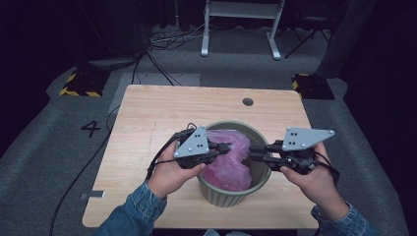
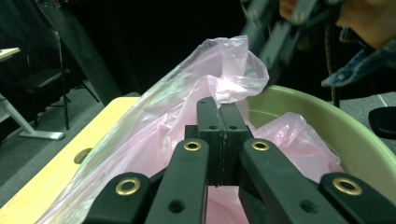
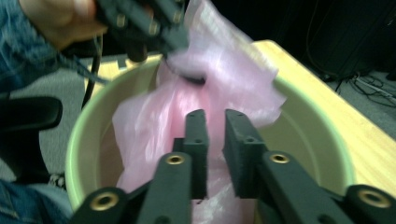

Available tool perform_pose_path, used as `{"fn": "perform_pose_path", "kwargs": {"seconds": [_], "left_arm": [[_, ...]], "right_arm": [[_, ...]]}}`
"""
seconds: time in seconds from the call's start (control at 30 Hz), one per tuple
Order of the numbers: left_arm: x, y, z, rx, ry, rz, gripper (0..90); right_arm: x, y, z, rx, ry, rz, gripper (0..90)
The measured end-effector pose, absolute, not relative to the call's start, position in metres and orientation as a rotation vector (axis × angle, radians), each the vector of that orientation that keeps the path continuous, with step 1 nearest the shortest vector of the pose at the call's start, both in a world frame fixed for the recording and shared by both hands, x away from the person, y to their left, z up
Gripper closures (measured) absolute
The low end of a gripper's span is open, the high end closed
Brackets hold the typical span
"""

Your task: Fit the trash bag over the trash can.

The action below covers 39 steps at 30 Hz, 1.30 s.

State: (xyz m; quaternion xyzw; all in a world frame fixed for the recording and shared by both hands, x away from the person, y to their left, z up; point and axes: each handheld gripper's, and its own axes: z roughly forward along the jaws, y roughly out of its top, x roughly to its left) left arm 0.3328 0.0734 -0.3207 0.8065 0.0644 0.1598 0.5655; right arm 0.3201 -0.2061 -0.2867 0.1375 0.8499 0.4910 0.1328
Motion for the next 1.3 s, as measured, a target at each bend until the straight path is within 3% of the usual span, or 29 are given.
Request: {"fn": "perform_pose_path", "kwargs": {"seconds": [0.2, 0.3, 0.33, 0.4, 0.5, 1.1, 1.23, 1.3], "left_arm": [[0.334, 0.070, -0.322, 1.910, 0.149, 0.366, 90.0], [0.333, 0.068, -0.322, 1.910, 0.142, 0.360, 89.9], [0.333, 0.067, -0.322, 1.908, 0.137, 0.354, 90.0], [0.332, 0.067, -0.321, 1.903, 0.129, 0.347, 89.9], [0.329, 0.070, -0.320, 1.886, 0.116, 0.331, 89.9], [0.325, 0.093, -0.309, 1.793, 0.106, 0.311, 89.9], [0.324, 0.078, -0.312, 1.783, 0.135, 0.309, 62.9], [0.324, 0.071, -0.311, 1.781, 0.127, 0.305, 54.2]], "right_arm": [[0.323, -0.203, -0.273, 0.432, 2.394, 1.472, 52.9], [0.326, -0.195, -0.272, 0.441, 2.424, 1.491, 49.7], [0.327, -0.193, -0.273, 0.435, 2.437, 1.489, 53.1], [0.330, -0.187, -0.275, 0.397, 2.488, 1.449, 76.0], [0.333, -0.189, -0.274, 0.388, 2.483, 1.451, 89.4], [0.335, -0.234, -0.263, 0.551, 2.325, 1.397, 90.0], [0.330, -0.230, -0.263, 0.528, 2.331, 1.427, 90.0], [0.326, -0.223, -0.263, 0.498, 2.343, 1.437, 90.0]]}}
